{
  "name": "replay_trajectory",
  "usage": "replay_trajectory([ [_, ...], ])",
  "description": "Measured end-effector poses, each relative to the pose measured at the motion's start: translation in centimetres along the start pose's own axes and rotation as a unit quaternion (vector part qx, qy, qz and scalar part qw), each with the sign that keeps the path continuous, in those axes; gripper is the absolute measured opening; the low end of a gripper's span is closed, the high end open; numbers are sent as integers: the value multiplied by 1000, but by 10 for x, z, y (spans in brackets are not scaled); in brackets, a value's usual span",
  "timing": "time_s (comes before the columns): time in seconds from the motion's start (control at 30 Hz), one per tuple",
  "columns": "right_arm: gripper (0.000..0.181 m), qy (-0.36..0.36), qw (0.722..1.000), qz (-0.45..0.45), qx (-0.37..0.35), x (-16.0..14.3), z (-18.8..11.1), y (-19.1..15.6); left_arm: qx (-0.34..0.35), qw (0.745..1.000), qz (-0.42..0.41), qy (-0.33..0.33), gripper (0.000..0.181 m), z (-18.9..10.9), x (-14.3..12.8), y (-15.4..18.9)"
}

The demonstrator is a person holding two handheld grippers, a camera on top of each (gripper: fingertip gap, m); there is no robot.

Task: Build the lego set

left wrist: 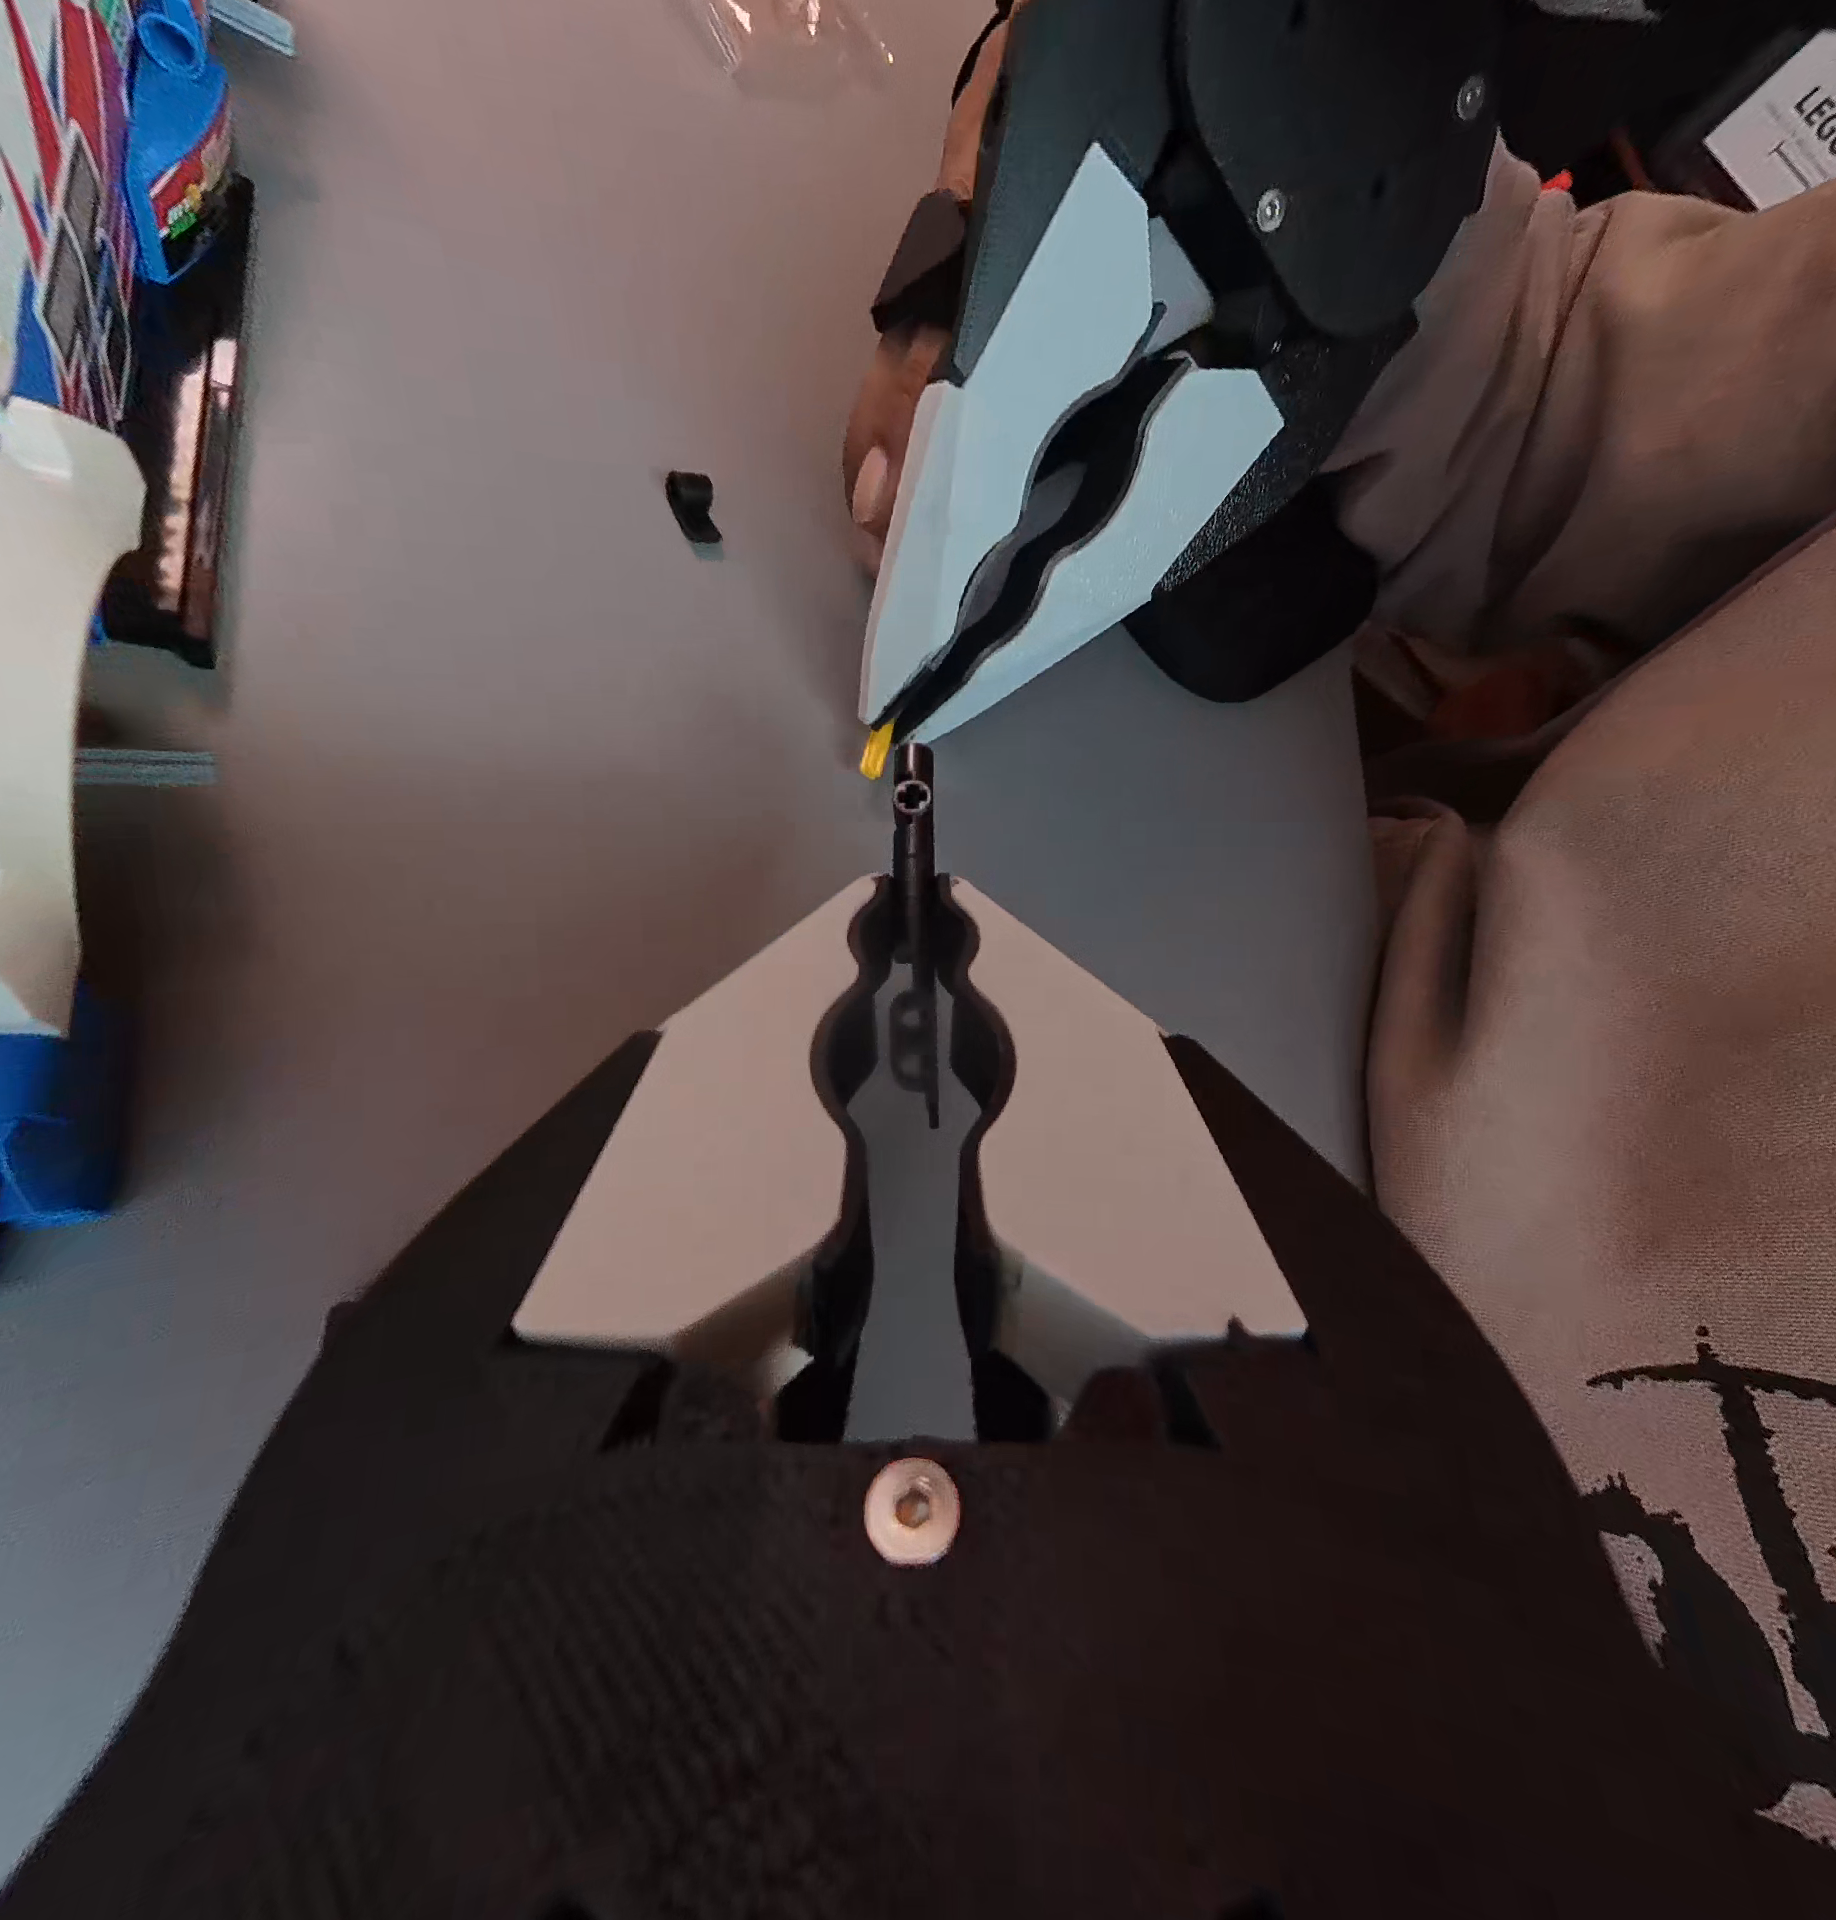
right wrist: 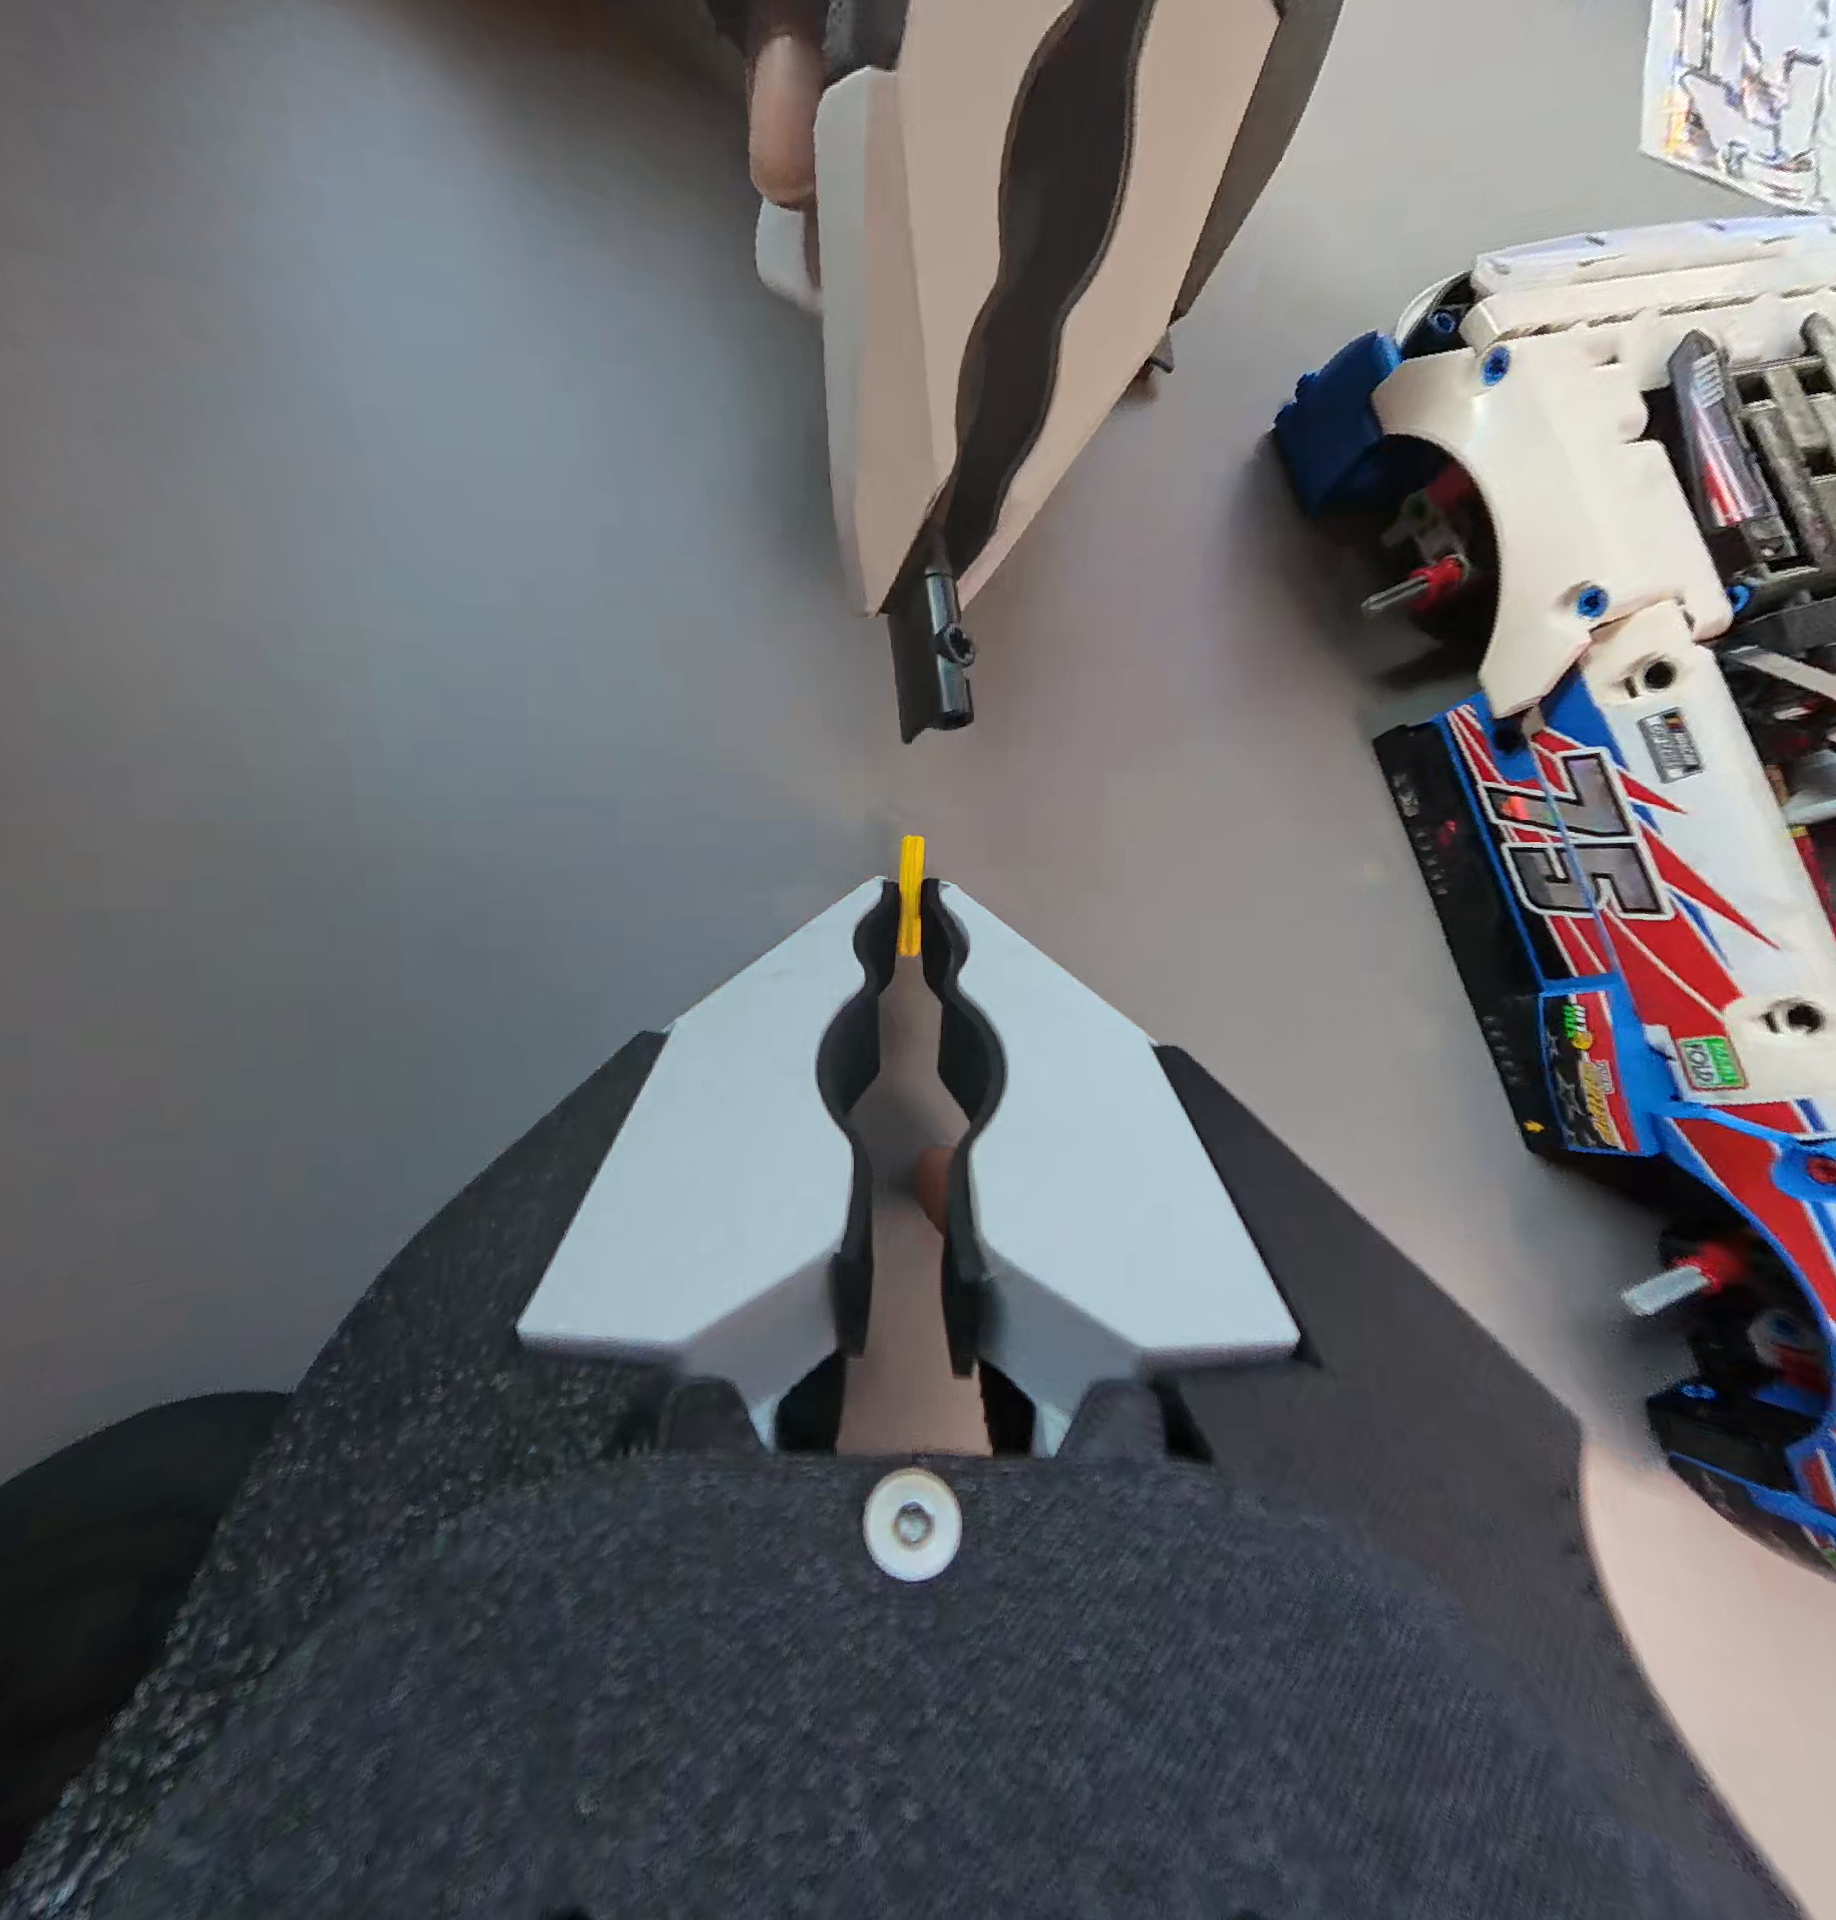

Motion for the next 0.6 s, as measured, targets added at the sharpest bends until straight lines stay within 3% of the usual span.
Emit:
replay_trajectory([
  [0.17, 1, -4, 1000, 6, 19, 3, 2, -1, 14, 999, 30, -15, 5, 2, -1, 4],
  [0.6, 1, 107, 991, 59, 47, 14, -17, 2, -23, 999, 39, -6, 5, 4, -1, 8],
])
Point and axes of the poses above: each gripper's, where its closed fingertips meet, z out along the fingers, x out of its top, y = z × x across the jaws, the point moved 7 cm from there along -z, back along the fingers, and after that the axes turned 3 degrees about -x, right-handed, at the moved point
